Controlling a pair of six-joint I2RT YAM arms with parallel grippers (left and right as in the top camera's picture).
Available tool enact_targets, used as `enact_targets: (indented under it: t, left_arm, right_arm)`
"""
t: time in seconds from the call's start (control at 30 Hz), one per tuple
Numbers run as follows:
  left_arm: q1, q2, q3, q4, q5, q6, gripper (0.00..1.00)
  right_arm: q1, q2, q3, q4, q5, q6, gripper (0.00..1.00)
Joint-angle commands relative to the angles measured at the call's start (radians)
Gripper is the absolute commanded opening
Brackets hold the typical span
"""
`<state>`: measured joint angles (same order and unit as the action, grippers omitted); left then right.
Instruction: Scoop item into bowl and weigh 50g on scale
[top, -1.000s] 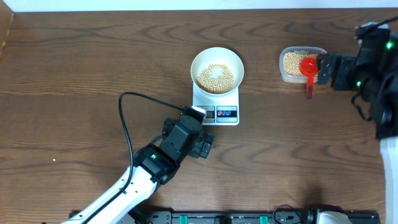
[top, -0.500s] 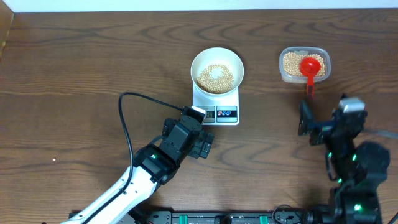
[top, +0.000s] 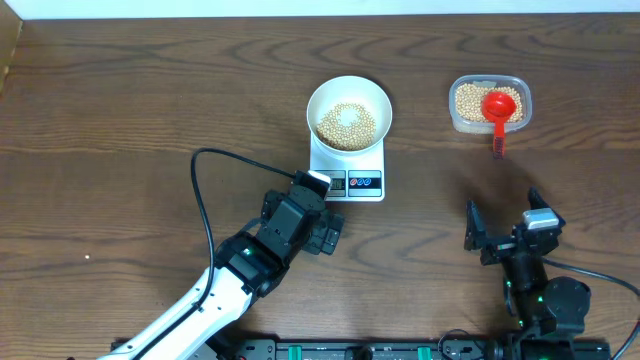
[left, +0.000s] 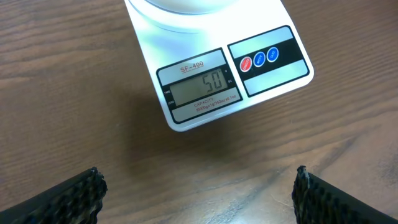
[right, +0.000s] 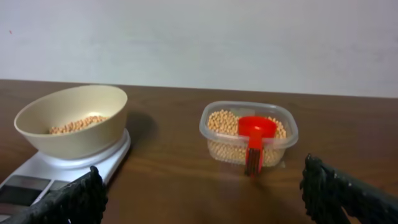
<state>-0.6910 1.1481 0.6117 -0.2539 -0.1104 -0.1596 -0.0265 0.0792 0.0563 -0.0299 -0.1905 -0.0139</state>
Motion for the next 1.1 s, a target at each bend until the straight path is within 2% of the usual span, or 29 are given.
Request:
enact_targets:
  t: [0.0, 1.07]
  left_arm:
    - [-0.002, -0.005, -0.006, 0.001, -0.003, 0.005, 0.98]
    - [-0.002, -0.005, -0.006, 0.002, -0.003, 0.005, 0.98]
  right_arm:
    - [0.008, -0.045, -0.039, 0.005, -0.007, 0.002, 0.99]
    - [0.006, -0.073, -0.051, -0.03, 0.005, 0.013, 0.99]
